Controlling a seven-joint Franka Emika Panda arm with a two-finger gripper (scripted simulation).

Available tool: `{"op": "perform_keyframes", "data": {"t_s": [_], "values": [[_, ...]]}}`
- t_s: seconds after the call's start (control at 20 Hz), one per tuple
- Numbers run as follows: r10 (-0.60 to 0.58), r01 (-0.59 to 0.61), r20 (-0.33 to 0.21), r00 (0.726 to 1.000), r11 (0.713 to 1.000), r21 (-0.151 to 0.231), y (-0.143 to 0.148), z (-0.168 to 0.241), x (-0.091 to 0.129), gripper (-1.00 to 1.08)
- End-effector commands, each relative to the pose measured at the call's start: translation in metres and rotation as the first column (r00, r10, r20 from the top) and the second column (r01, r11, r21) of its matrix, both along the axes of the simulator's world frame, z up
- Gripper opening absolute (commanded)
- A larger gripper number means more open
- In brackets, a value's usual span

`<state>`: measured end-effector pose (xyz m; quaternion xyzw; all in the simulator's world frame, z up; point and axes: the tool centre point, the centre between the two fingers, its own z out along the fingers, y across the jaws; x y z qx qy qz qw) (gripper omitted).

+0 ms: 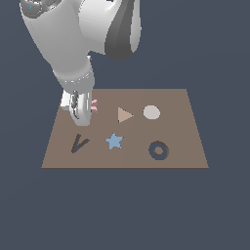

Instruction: Insert a designated object into the corresponding slot on a board.

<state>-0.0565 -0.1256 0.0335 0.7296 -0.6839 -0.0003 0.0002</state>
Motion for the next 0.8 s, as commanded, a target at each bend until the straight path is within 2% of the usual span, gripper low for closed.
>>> {"op": "perform_keyframes", "data": {"t_s": [0.0,0.25,0.45,0.6,0.75], "values": [[0.033,-0.033,0.000,0.999,0.999,0.000,-0.003,0.000,0.004,-1.00],[0.131,-0.131,0.000,0.991,0.991,0.000,-0.012,0.001,0.015,-1.00],[0.238,-0.238,0.000,0.971,0.971,0.000,-0.020,0.002,0.028,-1.00],[0.333,-0.333,0.000,0.943,0.943,-0.001,-0.025,0.003,0.041,-1.00],[0.439,-0.439,0.001,0.898,0.898,-0.001,-0.030,0.003,0.056,-1.00]]}}
